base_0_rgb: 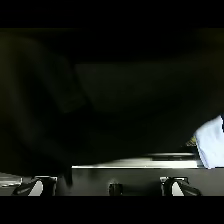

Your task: Fold the clothes and pants, and hang the long-sleeved shirts on hangers.

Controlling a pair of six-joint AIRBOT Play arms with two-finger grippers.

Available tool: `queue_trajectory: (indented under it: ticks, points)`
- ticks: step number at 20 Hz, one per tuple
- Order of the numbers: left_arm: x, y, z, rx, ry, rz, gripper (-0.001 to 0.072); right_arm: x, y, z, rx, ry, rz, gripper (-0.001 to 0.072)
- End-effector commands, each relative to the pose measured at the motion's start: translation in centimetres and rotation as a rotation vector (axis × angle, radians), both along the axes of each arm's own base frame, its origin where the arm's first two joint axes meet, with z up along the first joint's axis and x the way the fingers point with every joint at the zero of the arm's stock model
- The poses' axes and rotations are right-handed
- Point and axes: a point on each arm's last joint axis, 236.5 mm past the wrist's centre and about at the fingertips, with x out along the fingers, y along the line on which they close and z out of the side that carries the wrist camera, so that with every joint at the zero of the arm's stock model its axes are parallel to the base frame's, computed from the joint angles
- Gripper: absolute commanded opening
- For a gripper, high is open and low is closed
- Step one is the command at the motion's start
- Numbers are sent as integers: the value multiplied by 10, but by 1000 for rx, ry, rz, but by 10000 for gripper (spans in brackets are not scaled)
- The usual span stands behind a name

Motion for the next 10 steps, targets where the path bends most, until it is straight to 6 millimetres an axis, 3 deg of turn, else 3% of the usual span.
queue_trajectory:
  ticks: [1, 3, 5, 6, 8, 10]
  points:
    - [74, 7, -135, -28, 448, -98, 25, 69, -8, -145, 130, 493, 91, 39]
    - [118, 12, -233, -57, 662, -143, 25, 118, -4, -249, 182, 750, 143, 39]
    - [151, 9, -338, -92, 846, -174, 26, 162, 19, -347, 208, 928, 204, 40]
    - [163, 7, -388, -126, 925, -167, 26, 181, 29, -386, 210, 979, 208, 40]
    - [180, 6, -475, -181, 1056, -131, 26, 211, 47, -447, 325, 1042, 164, 41]
    - [184, 0, -536, -235, 1187, -135, 26, 229, 62, -480, 482, 1066, 95, 41]
